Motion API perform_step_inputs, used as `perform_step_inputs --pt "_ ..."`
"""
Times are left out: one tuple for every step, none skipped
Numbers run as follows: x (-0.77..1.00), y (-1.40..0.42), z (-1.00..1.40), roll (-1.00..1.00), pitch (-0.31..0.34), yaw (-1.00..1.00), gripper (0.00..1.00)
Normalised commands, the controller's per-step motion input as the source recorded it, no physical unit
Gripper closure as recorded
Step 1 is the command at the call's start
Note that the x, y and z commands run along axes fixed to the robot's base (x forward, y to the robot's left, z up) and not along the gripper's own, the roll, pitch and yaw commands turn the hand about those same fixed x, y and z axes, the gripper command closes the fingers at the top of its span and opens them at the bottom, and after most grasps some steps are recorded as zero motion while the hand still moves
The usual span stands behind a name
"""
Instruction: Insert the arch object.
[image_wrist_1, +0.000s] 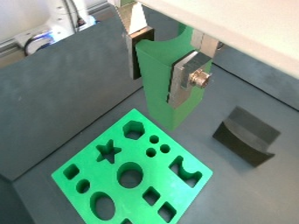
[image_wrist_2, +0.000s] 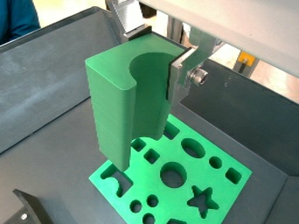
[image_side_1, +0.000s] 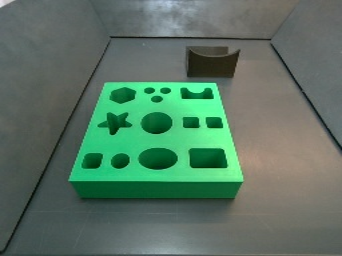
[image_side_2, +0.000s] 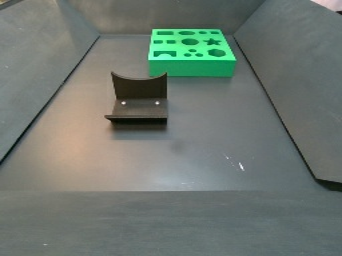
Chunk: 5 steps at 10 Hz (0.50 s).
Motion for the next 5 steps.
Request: perform_step_inputs --pt "0.19 0.00 -0.50 -0.18 0.024 -0.77 1.00" --pt "0.15 0.00 -0.54 -0.17 0.051 -0.79 1.00" --pt "0.01 0.00 -0.46 -0.15 0.034 -0.85 1.00" --pt "0.00 0.00 -0.44 -0.11 0.040 -0.91 1.00" --pt "0.00 -0.02 -0.34 -0.14 0.000 -0.89 1.00"
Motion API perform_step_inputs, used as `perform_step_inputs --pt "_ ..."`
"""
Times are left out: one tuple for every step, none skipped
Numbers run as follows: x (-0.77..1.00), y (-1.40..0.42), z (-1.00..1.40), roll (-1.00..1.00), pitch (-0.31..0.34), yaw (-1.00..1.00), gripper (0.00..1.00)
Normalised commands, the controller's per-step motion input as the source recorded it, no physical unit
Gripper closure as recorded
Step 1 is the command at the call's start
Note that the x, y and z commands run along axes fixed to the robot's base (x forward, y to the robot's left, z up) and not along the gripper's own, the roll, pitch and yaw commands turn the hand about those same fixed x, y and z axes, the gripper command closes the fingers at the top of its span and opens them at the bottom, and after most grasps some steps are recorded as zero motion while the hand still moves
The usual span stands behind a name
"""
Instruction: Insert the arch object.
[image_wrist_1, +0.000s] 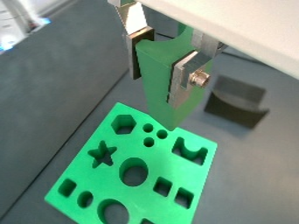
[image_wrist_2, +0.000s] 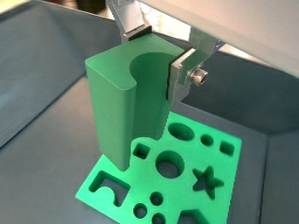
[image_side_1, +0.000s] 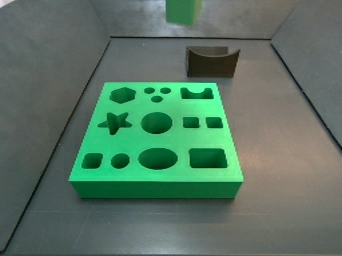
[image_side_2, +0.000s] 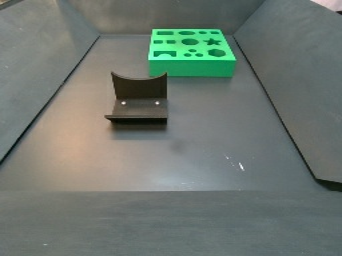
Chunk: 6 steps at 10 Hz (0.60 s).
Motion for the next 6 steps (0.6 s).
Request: perform_step_inputs --pt "0.00 -0.04 -0.36 -0.18 -0.019 -0.83 1.00" --pt "0.00 -0.02 -0.36 -0.19 0.024 -0.81 1.00" --pt "0.00 0.00 -0.45 -0.17 0.197 -0.83 1.00" --pt "0.00 0.00 -0.47 -0.16 0.229 -0.85 1.00" --pt "0.00 0.00 -0.47 -0.15 0.219 -0.86 1.00" --pt "0.00 0.00 -0.47 -0.15 0.216 -0.87 1.00"
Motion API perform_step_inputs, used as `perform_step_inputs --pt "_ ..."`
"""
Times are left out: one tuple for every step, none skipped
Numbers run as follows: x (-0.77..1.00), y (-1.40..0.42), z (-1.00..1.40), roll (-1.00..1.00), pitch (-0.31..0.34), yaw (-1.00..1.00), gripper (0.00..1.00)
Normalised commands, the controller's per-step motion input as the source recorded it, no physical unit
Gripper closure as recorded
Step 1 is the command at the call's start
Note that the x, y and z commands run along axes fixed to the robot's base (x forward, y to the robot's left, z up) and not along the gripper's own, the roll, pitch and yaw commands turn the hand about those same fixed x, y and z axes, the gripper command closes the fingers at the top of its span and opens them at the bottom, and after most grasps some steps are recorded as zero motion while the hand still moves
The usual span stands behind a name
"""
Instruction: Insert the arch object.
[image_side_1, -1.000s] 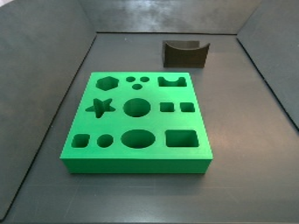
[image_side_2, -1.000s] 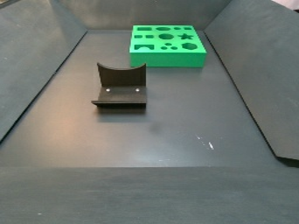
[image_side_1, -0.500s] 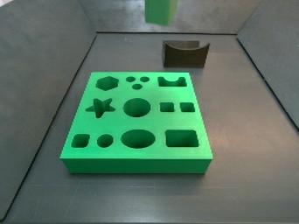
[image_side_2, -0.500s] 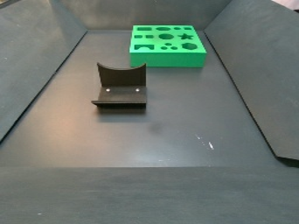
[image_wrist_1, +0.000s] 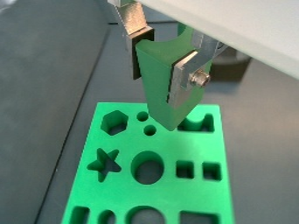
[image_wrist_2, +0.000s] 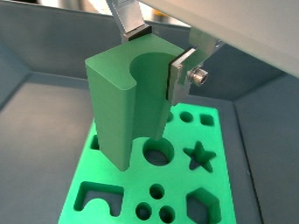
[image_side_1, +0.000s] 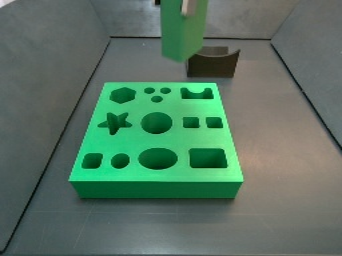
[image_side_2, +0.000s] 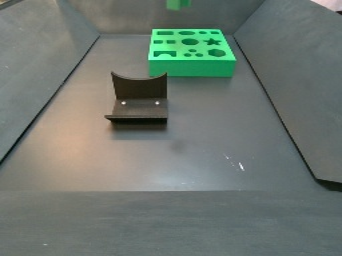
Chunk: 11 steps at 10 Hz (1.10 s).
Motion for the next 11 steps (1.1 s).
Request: perform_step_inputs --pt "0.00 0.00 -0.34 -0.17 0.103 -0.85 1.00" --pt "0.00 -0.05 -0.21 -0.19 0.000 -0.84 1.00" --pt "0.00 -0.05 -0.17 -0.20 0.000 -0.84 1.00" --pt "0.12 0.00 -0.30 -0.33 0.000 -0.68 1.00" --pt "0.04 0.46 -0.36 -0.40 0.000 -0.21 1.00" --pt "0.11 0.78 -0.40 -0.39 0.004 0.00 1.00" --pt "0.20 0.83 -0.34 -0.30 0.013 0.00 1.00" --pt "0.34 0.71 -0.26 -0.23 0.027 -0.02 1.00" --pt "0.31 0.06 -0.16 -0.11 0.000 -0.80 1.00" --pt "0.02 0.00 -0.07 -0.04 0.000 -0.99 1.00" --pt "0.00 0.00 0.00 0.00 0.000 -1.00 1.00"
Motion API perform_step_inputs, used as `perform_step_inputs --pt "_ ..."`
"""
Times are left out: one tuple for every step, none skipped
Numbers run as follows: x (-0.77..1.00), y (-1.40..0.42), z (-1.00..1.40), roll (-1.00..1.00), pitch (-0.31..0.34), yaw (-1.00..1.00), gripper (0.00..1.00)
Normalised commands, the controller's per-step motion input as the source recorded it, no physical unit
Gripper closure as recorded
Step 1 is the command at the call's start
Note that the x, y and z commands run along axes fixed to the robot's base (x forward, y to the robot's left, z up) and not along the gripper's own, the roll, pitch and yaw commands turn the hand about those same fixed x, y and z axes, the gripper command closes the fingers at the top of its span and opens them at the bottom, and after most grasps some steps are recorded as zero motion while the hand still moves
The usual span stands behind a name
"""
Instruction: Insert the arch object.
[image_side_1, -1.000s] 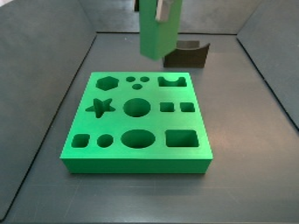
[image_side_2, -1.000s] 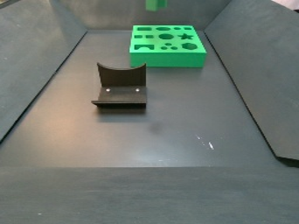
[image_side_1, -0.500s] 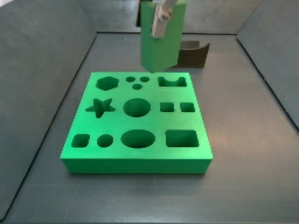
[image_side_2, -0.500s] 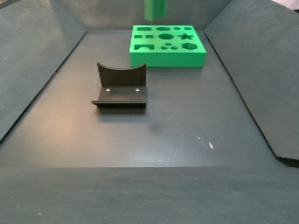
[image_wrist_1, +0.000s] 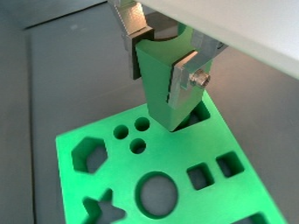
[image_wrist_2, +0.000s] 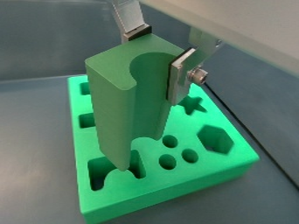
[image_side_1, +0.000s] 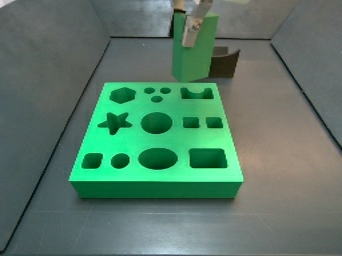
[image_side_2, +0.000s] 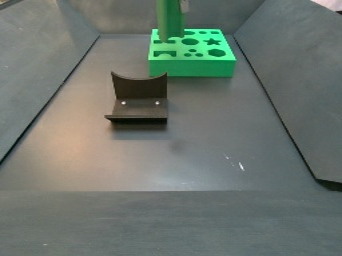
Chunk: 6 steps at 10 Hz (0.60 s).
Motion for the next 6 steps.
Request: perform_step_inputs --pt "0.00 0.00 0.00 0.00 0.000 -1.00 1.00" --pt "0.00 0.00 0.00 0.02 0.000 -1.00 1.00" --pt "0.00 0.00 -0.06 0.08 0.000 -0.99 1.00" --pt "0.00 0.00 -0.09 0.13 0.001 -0.93 1.00" --pt "0.02 0.00 -0.20 0.19 0.043 -0.77 1.00" --pt "0.26 0.00 -0.35 0.17 0.079 -0.54 1.00"
